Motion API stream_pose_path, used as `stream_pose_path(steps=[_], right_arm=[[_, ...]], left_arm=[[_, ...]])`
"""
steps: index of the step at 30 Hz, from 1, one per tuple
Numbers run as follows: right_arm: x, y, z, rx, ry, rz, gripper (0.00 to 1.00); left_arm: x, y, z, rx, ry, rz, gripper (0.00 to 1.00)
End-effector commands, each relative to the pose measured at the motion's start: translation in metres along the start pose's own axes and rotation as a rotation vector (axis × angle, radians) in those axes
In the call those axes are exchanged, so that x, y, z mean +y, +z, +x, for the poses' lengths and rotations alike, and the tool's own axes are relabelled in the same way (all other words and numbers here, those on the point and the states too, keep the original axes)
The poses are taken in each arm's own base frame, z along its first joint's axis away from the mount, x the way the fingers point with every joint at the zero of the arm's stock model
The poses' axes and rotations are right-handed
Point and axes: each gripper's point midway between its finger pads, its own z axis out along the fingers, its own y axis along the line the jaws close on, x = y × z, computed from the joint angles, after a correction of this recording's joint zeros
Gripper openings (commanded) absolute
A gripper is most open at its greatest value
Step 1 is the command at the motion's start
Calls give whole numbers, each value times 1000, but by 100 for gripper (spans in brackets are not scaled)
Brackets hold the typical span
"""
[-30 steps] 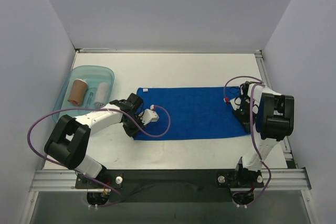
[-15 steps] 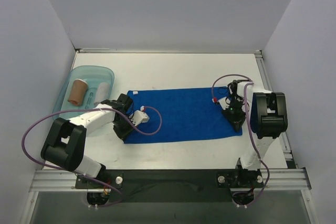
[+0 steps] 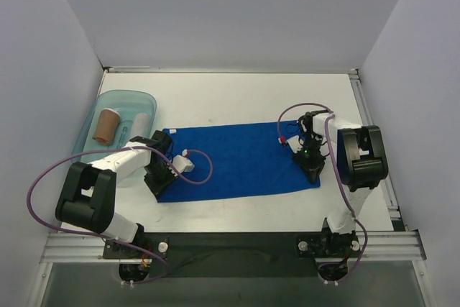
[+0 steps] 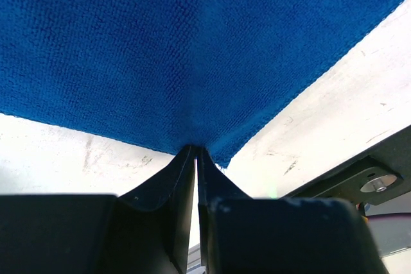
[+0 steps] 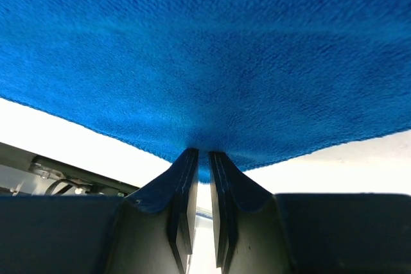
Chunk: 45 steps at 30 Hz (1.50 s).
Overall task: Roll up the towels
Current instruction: Flatten the towel, then fold the towel
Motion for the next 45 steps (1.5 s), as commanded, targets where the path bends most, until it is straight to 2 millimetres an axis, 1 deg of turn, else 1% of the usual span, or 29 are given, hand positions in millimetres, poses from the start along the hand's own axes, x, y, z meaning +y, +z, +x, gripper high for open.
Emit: stream_pose_path(steps=[1, 5, 8, 10, 14, 17, 18, 21, 22, 23, 24, 25, 26, 28, 29, 30, 31, 32, 33, 34, 35, 36, 37, 38, 39, 40, 42, 43, 45], right_arm=[[12, -7, 23, 58, -1, -26, 16], [11, -1, 38, 93, -29, -8, 16], [6, 4, 42, 107, -29, 1, 16], [4, 5, 43, 108, -31, 8, 18], [4, -2, 35, 66, -19, 12, 30], [6, -15, 25, 11, -4, 10, 36], [9, -18, 21, -12, 2, -6, 41], [14, -34, 9, -87, 14, -30, 53], [15, -40, 5, -109, 16, -33, 55], [13, -50, 0, -150, 23, -26, 59], [14, -57, -4, -180, 29, -30, 60], [16, -65, -10, -221, 33, -44, 62], [12, -78, -18, -268, 37, -33, 64], [6, -88, -27, -316, 57, -38, 64], [-1, -95, -34, -342, 66, -27, 64], [-15, -109, -43, -388, 85, -3, 63], [-24, -109, -52, -393, 102, -10, 61], [-33, -114, -59, -415, 114, -8, 59], [-46, -129, -71, -462, 118, 20, 58], [-55, -132, -77, -470, 127, 26, 56], [-63, -125, -85, -450, 132, 17, 53], [-77, -129, -87, -464, 158, 26, 51], [-91, -131, -97, -478, 164, 38, 49], [-102, -143, -105, -507, 166, 71, 45], [-105, -134, -107, -488, 174, 64, 44], [-115, -136, -116, -498, 176, 77, 43], [-126, -135, -123, -502, 192, 93, 39], [-134, -134, -131, -508, 196, 98, 39], [-139, -130, -137, -506, 198, 98, 39]], left_arm=[[-1, 1, 9, 42, 15, 18, 17], [-2, 3, 8, 42, 14, 28, 17], [-3, 5, 8, 42, 6, 33, 17], [-4, 5, 5, 30, 0, 38, 17], [-5, -2, -8, -25, -13, 49, 18], [-10, -19, -27, -106, -8, 79, 25], [-8, -27, -35, -136, -2, 75, 29], [-11, -45, -49, -211, 8, 83, 43], [-9, -55, -56, -250, 18, 66, 48], [-9, -63, -63, -280, 19, 65, 53], [-9, -69, -68, -306, 26, 61, 55], [-6, -84, -77, -350, 35, 37, 57], [-4, -90, -82, -374, 38, 28, 59], [5, -102, -94, -414, 36, 0, 61], [13, -112, -103, -442, 35, -24, 62], [22, -117, -108, -452, 22, -47, 62], [32, -115, -115, -453, 14, -59, 61], [42, -126, -126, -483, 11, -83, 61], [49, -127, -131, -493, 6, -84, 61], [60, -122, -137, -488, -11, -84, 59], [68, -124, -142, -495, -17, -92, 59], [77, -129, -150, -511, -17, -108, 58], [89, -123, -154, -500, -36, -112, 56], [97, -129, -160, -516, -43, -122, 56], [103, -128, -163, -520, -51, -119, 55], [113, -122, -165, -517, -71, -114, 54], [124, -125, -172, -532, -80, -122, 53], [129, -118, -173, -518, -87, -120, 52], [137, -116, -176, -512, -93, -126, 51]])
